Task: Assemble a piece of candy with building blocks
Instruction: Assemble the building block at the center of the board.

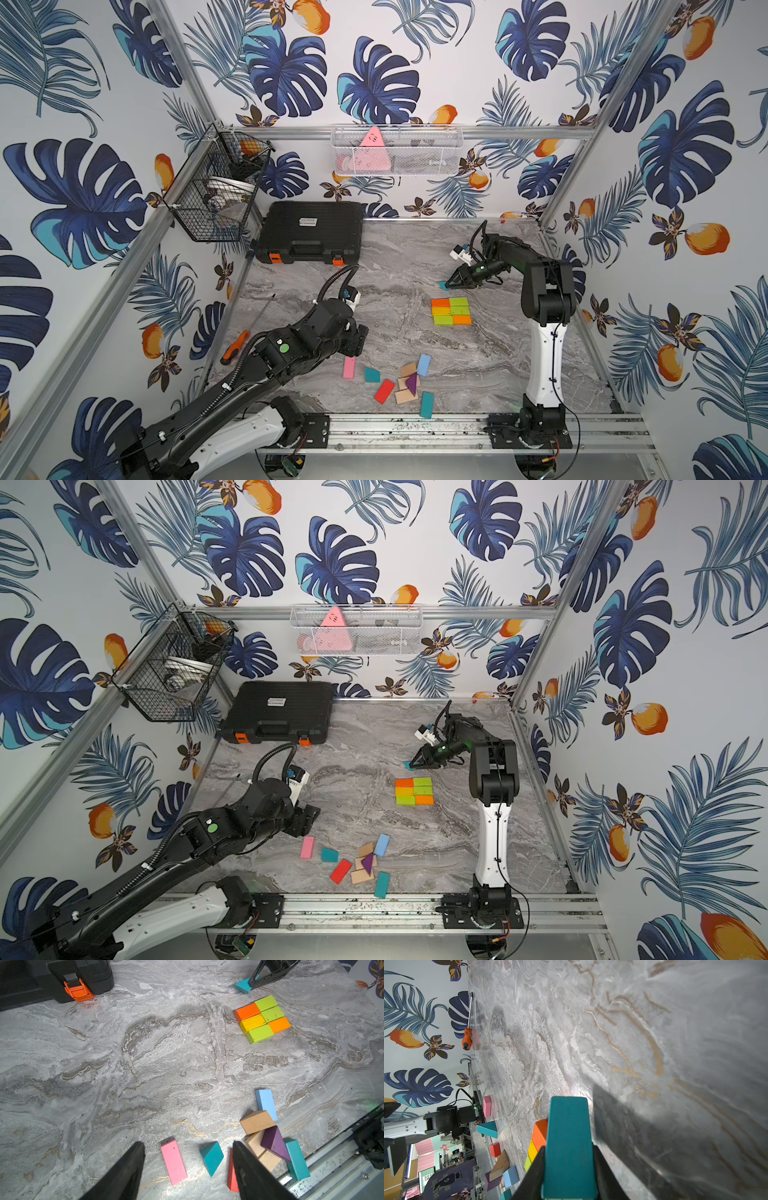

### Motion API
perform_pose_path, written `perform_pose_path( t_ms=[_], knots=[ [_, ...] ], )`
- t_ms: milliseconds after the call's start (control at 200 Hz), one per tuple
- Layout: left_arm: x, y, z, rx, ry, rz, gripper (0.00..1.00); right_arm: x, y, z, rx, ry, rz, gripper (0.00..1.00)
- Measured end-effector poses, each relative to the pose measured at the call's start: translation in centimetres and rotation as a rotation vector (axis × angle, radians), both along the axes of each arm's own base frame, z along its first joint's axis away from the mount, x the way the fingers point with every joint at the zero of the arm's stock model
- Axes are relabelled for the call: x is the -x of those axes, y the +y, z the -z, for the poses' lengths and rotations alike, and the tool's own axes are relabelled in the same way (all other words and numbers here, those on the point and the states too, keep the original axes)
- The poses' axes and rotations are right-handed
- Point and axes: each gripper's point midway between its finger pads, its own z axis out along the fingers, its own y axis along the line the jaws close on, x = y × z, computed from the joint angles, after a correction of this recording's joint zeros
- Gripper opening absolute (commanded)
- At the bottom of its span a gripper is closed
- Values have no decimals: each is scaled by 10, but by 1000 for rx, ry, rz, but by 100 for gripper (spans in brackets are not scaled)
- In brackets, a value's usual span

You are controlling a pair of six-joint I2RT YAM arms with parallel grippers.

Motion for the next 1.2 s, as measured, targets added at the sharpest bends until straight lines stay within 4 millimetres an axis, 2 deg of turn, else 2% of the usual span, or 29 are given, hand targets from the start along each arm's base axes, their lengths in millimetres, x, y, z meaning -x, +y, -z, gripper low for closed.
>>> perform_pose_path(
  t_ms=[180,746,981,1046,1201],
  knots=[
    [0,0,0,-1,1,0,72,3,0,3,0,20,-6,28],
    [-1,-1,4,-12,13,0,72,3,-2,10,-38,85,27,45],
    [-1,-1,4,-12,13,0,71,2,-2,8,-98,140,71,54],
    [-1,-1,5,-13,14,0,71,3,-2,7,-101,149,79,61],
    [-1,-1,4,-12,14,0,71,0,-8,2,-86,138,112,70]
  ],
)
